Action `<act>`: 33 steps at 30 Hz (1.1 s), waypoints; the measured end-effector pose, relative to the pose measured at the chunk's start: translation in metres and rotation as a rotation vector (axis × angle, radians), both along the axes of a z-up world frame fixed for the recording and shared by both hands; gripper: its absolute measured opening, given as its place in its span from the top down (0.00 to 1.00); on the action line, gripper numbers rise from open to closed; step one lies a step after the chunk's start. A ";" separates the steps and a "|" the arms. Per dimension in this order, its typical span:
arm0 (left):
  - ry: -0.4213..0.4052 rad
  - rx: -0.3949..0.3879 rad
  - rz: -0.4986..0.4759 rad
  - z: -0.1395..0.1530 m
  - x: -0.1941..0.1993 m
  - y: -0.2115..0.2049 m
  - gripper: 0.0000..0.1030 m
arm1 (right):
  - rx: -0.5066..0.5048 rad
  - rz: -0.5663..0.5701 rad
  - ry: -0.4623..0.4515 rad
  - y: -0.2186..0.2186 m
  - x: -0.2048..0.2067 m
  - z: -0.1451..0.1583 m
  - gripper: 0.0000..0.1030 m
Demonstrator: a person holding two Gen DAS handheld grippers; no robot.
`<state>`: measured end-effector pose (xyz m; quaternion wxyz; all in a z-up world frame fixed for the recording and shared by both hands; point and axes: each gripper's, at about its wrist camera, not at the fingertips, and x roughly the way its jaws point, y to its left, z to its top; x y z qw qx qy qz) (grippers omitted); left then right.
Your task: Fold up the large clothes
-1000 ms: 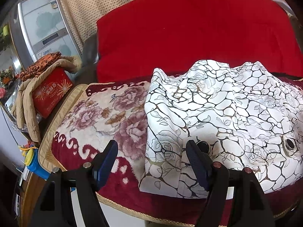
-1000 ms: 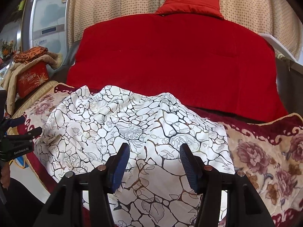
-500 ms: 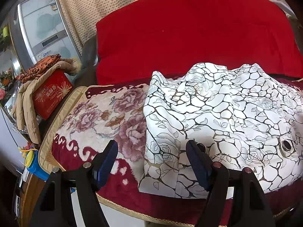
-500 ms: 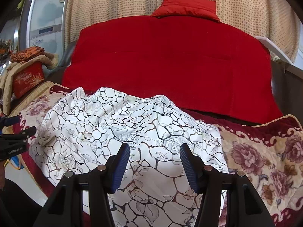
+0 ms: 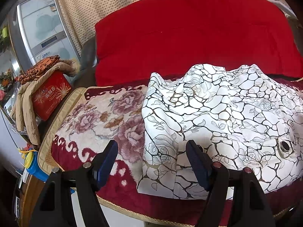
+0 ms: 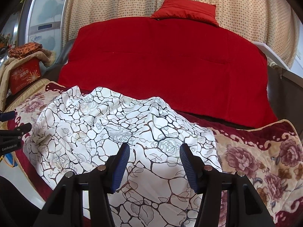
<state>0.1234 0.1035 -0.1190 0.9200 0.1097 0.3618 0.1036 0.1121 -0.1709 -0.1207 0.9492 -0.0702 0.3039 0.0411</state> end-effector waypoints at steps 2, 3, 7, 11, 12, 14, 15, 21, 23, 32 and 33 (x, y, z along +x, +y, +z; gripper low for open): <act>0.006 -0.002 0.001 -0.001 0.000 0.001 0.27 | -0.005 0.001 0.000 0.001 0.000 0.000 0.43; 0.011 -0.009 0.002 -0.002 0.000 0.003 0.27 | -0.005 0.003 0.003 0.001 0.001 -0.001 0.43; 0.053 -0.078 0.020 -0.013 -0.006 0.021 0.27 | 0.026 0.011 0.062 -0.002 0.009 -0.009 0.43; 0.123 -0.201 0.108 -0.034 -0.013 0.060 0.27 | 0.162 -0.008 0.204 -0.018 0.027 -0.030 0.43; 0.135 -0.227 0.127 -0.039 -0.014 0.067 0.27 | 0.190 -0.015 0.224 -0.022 0.030 -0.035 0.43; 0.155 -0.296 0.160 -0.048 -0.018 0.081 0.27 | 0.248 -0.027 0.264 -0.028 0.035 -0.043 0.43; 0.162 -0.334 0.169 -0.052 -0.021 0.087 0.27 | 0.263 -0.037 0.286 -0.030 0.039 -0.047 0.43; 0.164 -0.398 0.169 -0.058 -0.028 0.088 0.27 | 0.055 -0.084 0.218 -0.005 0.036 -0.050 0.43; 0.158 -0.388 0.157 -0.055 -0.028 0.085 0.27 | -0.007 -0.050 0.145 0.009 0.027 -0.039 0.43; 0.168 -0.381 0.130 -0.053 -0.028 0.073 0.27 | -0.074 -0.013 0.029 0.028 0.011 -0.018 0.43; 0.172 -0.381 0.127 -0.054 -0.028 0.072 0.27 | -0.069 -0.011 0.026 0.026 0.012 -0.016 0.43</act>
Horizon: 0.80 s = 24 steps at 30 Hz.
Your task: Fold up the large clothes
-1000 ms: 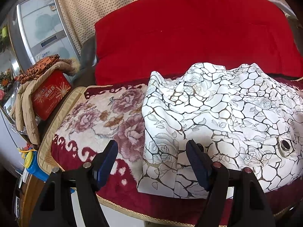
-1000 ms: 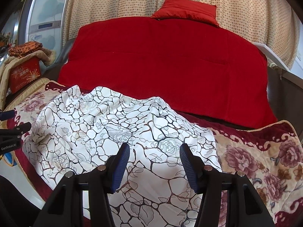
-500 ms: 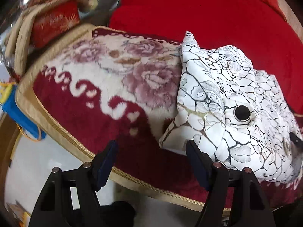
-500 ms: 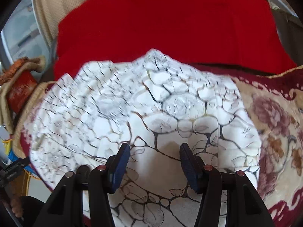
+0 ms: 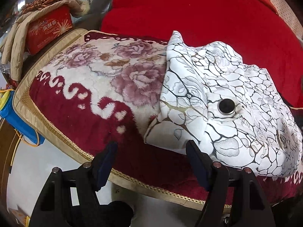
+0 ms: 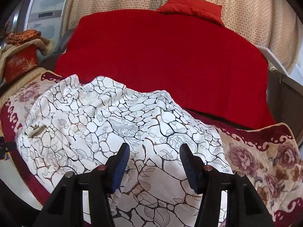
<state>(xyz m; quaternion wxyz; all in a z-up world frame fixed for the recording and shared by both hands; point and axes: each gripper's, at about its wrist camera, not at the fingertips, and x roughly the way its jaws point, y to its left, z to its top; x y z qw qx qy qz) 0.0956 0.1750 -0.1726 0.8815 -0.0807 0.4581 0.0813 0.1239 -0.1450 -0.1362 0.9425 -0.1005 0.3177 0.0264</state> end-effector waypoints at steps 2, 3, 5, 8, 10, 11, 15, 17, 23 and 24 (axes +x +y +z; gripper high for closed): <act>0.004 -0.002 -0.007 -0.001 0.001 -0.004 0.27 | -0.004 -0.001 -0.009 -0.001 -0.002 0.002 0.43; 0.003 -0.003 -0.009 -0.001 0.001 -0.005 0.27 | -0.006 -0.002 -0.015 -0.001 -0.002 0.003 0.43; 0.002 -0.009 -0.012 0.000 0.002 -0.007 0.27 | -0.002 0.000 -0.020 -0.002 -0.002 0.005 0.43; -0.002 -0.020 -0.017 0.002 0.002 -0.009 0.27 | 0.005 -0.001 -0.026 -0.004 -0.004 0.007 0.43; -0.003 -0.028 -0.019 0.002 0.003 -0.009 0.27 | 0.007 -0.003 -0.030 -0.005 -0.004 0.008 0.43; -0.004 -0.030 -0.020 0.003 0.003 -0.009 0.27 | 0.008 -0.004 -0.032 -0.005 -0.005 0.008 0.43; -0.007 -0.043 -0.024 0.003 0.003 -0.011 0.27 | 0.008 -0.003 -0.034 -0.005 -0.005 0.009 0.43; -0.007 -0.047 -0.026 0.003 0.003 -0.012 0.27 | 0.008 -0.002 -0.035 -0.005 -0.005 0.009 0.43; -0.010 -0.042 -0.031 0.004 0.003 -0.014 0.27 | 0.008 -0.005 -0.039 -0.005 -0.005 0.010 0.43; -0.010 -0.043 -0.031 0.004 0.004 -0.014 0.27 | 0.008 -0.005 -0.039 -0.005 -0.005 0.010 0.43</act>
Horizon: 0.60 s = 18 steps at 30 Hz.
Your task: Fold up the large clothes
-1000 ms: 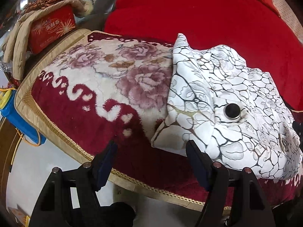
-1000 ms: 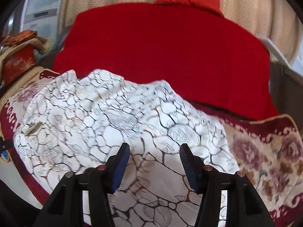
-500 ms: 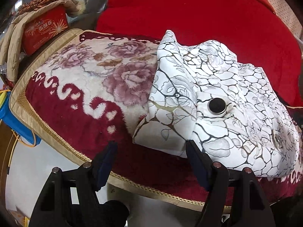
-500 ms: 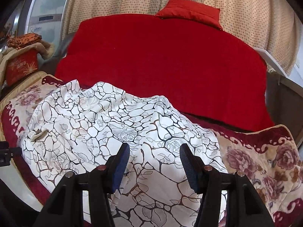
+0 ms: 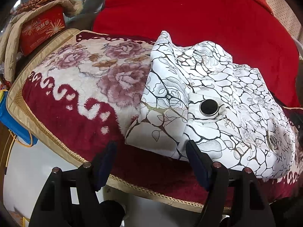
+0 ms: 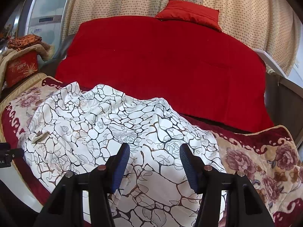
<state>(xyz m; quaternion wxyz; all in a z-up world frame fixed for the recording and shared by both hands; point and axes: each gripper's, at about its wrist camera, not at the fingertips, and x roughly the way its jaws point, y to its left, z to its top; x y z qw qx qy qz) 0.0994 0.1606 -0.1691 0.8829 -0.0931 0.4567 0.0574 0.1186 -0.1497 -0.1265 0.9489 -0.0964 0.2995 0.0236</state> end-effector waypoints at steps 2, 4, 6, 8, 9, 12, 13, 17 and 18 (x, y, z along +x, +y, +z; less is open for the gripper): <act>0.001 -0.001 0.000 0.000 0.001 0.000 0.27 | 0.002 0.000 0.000 0.000 0.000 0.000 0.43; 0.002 -0.006 0.001 0.000 0.001 0.000 0.27 | 0.001 -0.001 -0.001 0.000 0.000 0.001 0.43; 0.002 -0.007 0.001 -0.001 0.001 0.000 0.27 | 0.000 -0.003 -0.004 -0.001 -0.001 0.001 0.43; 0.002 -0.006 0.000 -0.001 0.002 0.000 0.27 | 0.000 -0.004 -0.004 -0.001 -0.001 0.001 0.43; 0.001 -0.007 -0.001 -0.001 0.002 0.000 0.27 | -0.001 -0.004 -0.005 -0.001 -0.001 0.001 0.43; 0.002 -0.009 -0.001 -0.002 0.003 0.000 0.27 | -0.007 -0.006 -0.005 -0.001 0.000 0.001 0.43; 0.002 -0.012 0.000 -0.002 0.003 0.000 0.27 | -0.011 -0.007 -0.004 -0.001 0.000 0.000 0.43; -0.001 -0.018 -0.001 -0.002 0.004 0.000 0.27 | -0.014 -0.009 -0.003 0.002 0.000 -0.001 0.43; -0.002 -0.018 -0.002 -0.002 0.004 0.001 0.27 | -0.014 -0.009 -0.003 0.002 0.000 -0.001 0.43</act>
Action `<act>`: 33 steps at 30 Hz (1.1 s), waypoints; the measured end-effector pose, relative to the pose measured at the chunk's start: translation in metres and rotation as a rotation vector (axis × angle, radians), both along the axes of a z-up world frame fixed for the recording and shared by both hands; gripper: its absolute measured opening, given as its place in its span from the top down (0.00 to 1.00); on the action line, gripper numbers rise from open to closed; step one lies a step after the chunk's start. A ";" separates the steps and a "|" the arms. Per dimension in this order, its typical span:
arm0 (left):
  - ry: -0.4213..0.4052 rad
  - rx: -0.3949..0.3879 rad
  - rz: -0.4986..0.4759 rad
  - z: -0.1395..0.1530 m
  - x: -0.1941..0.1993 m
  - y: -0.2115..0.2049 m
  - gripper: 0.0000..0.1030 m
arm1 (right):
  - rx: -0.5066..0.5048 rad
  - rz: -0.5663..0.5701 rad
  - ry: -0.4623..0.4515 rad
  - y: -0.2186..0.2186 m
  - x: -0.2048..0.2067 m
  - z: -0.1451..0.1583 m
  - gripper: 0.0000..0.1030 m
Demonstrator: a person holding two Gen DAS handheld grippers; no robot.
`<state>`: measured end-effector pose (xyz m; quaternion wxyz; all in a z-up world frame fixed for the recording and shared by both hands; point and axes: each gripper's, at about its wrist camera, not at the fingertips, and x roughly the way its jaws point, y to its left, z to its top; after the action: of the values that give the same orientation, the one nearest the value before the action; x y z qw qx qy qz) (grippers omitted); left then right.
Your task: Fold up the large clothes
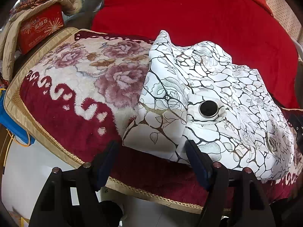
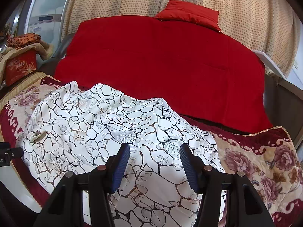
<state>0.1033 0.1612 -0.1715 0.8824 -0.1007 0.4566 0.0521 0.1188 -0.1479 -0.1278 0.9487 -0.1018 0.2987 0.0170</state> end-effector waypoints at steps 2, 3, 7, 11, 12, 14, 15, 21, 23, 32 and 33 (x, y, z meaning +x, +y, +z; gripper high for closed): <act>0.000 -0.003 -0.001 -0.001 0.000 0.000 0.27 | -0.002 0.000 -0.001 0.001 0.000 -0.001 0.43; 0.001 -0.005 -0.001 -0.001 0.001 0.000 0.27 | -0.004 0.000 0.000 0.002 0.000 -0.001 0.43; -0.001 -0.013 -0.001 -0.001 0.002 0.001 0.27 | -0.010 0.004 0.003 0.006 0.001 -0.003 0.43; -0.003 -0.023 -0.006 -0.001 0.002 0.003 0.27 | -0.016 0.006 0.006 0.009 0.001 -0.005 0.43; -0.004 -0.027 -0.006 -0.001 0.002 0.003 0.27 | -0.016 0.006 0.008 0.010 0.001 -0.005 0.43; -0.007 -0.037 -0.007 -0.001 0.001 0.005 0.27 | -0.017 0.007 0.011 0.011 0.001 -0.006 0.43; -0.010 -0.042 -0.007 -0.001 0.000 0.007 0.27 | -0.017 0.007 0.012 0.012 0.002 -0.007 0.43; -0.027 -0.069 0.016 -0.002 -0.008 0.019 0.27 | 0.016 0.007 0.045 0.012 0.008 -0.012 0.43; -0.027 -0.095 0.025 -0.004 -0.011 0.024 0.27 | 0.047 0.003 0.071 0.010 0.013 -0.016 0.43; -0.012 -0.272 0.034 -0.016 -0.001 0.029 0.27 | 0.191 -0.068 0.272 -0.014 0.040 -0.052 0.43; -0.017 -0.311 0.038 -0.018 0.003 0.031 0.27 | 0.240 -0.072 0.288 -0.020 0.041 -0.054 0.43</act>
<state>0.1060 0.1920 -0.1894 0.8590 -0.2450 0.4496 -0.0035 0.1602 -0.1677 -0.1813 0.9016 0.0266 0.4306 0.0330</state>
